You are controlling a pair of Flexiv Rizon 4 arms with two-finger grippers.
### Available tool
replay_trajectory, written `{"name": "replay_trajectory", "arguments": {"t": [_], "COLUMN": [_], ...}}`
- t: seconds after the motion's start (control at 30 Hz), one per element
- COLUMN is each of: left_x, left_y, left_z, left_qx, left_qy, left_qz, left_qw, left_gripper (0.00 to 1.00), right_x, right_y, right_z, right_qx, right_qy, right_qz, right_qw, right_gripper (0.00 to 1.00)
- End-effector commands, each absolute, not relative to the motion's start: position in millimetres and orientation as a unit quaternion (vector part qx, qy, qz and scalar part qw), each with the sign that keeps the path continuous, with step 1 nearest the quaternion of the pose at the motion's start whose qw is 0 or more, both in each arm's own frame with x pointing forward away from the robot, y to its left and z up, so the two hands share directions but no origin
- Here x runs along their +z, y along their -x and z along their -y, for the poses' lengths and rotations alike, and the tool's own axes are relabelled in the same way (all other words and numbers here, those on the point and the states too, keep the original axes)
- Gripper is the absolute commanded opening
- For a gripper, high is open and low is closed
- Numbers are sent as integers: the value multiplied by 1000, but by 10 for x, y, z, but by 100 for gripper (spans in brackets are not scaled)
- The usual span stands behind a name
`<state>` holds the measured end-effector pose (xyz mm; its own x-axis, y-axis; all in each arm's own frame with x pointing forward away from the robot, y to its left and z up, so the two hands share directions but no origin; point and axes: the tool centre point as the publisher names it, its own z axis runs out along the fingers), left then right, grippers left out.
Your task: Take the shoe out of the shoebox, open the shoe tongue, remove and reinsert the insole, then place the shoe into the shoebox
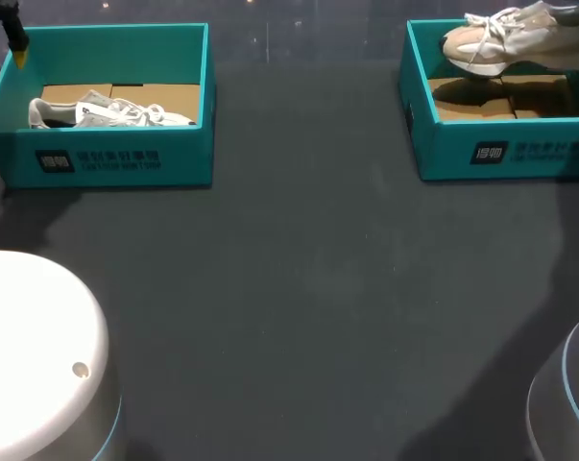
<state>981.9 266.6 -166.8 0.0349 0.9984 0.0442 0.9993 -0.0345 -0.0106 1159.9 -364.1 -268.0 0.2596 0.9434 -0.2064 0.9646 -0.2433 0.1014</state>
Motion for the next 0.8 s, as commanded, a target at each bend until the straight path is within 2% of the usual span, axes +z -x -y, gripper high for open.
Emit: {"name": "replay_trajectory", "arguments": {"t": [0.03,0.8], "left_x": [-1664,-1664], "left_y": [-9817,-9817], "left_z": [-2669,-2669], "left_qx": [-13,-13], "left_qy": [719,719], "left_qz": [694,694], "left_qw": [20,20], "left_gripper": [100,100], "right_x": [-2471,-1493], "right_y": [-11532,-11495], "right_z": [3579,3487], "right_qx": [-48,-41], "right_qy": [-786,-760], "right_qz": [-607,-628], "right_qw": [109,164], "right_gripper": [0,0]}}
